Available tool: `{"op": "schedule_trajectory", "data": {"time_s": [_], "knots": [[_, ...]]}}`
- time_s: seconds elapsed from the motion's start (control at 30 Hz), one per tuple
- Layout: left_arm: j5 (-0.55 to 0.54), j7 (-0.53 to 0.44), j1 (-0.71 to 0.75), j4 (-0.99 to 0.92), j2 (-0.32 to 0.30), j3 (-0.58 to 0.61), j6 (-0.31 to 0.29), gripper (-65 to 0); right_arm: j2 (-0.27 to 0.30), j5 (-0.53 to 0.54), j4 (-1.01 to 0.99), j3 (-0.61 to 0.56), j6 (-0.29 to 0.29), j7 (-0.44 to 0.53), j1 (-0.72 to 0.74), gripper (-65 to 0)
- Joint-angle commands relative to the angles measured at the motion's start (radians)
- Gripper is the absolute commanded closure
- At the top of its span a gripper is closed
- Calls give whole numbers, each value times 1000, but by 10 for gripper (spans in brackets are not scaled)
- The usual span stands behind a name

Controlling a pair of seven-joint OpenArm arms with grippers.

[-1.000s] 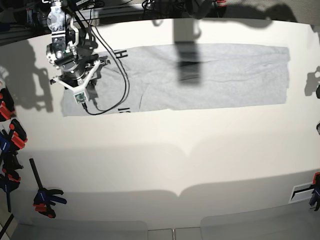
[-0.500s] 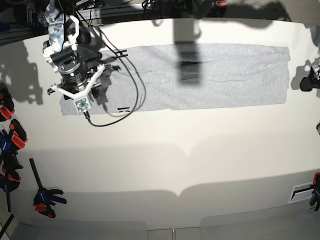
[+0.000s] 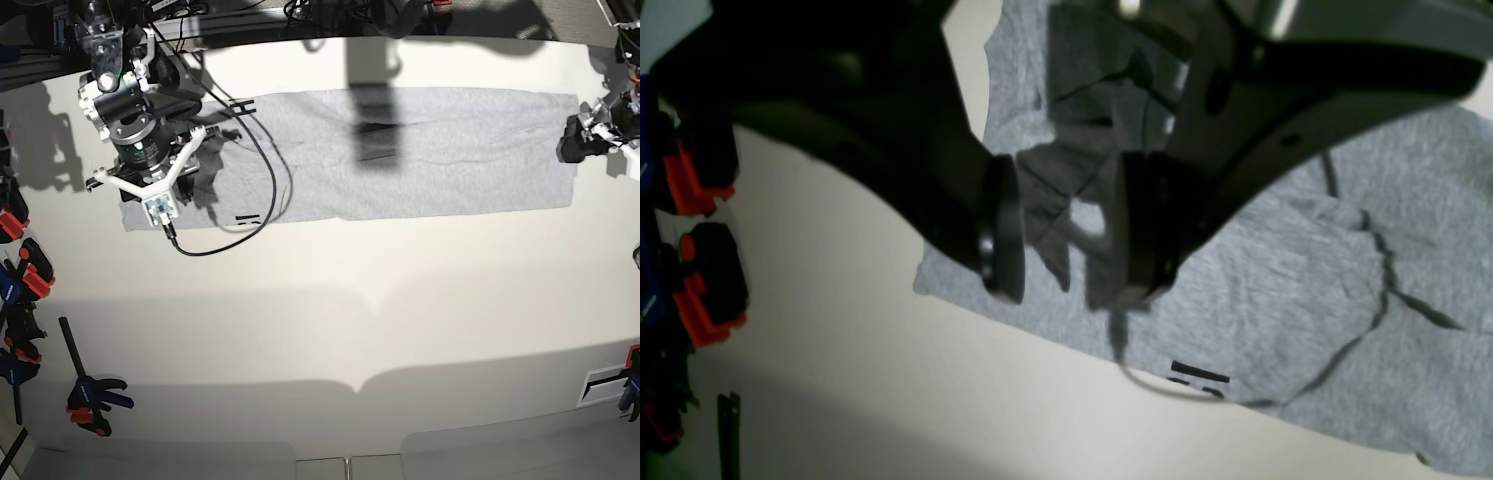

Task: Fold the T-shirt properly
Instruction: 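Grasp the strip end with the left gripper and roll it inward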

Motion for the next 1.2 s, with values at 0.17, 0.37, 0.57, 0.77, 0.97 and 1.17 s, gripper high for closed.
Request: {"op": "schedule_trajectory", "data": {"time_s": [0.17, 0.37, 0.57, 0.77, 0.97, 1.17], "knots": [[41, -20, -90, -133, -11, -9, -1, -445, 8, 4, 21, 5, 23, 17, 7, -211], [-81, 127, -197, -405, -12, -9, -88, -445, 8, 3, 21, 5, 27, 21, -9, -211], [-156, 259, -204, -429, -18, -9, -88, -445, 8, 3, 21, 5, 27, 28, -14, -211], [-314, 410, -196, -430, -16, -9, -88, -445, 8, 3, 21, 5, 27, 52, -14, -211], [-319, 406, -196, -430, 10, -9, -88, -445, 8, 3, 21, 5, 27, 52, -14, -211], [-317, 370, -196, -430, 57, -9, -88, -444, 8, 3, 21, 5, 27, 51, -14, -211]]}}
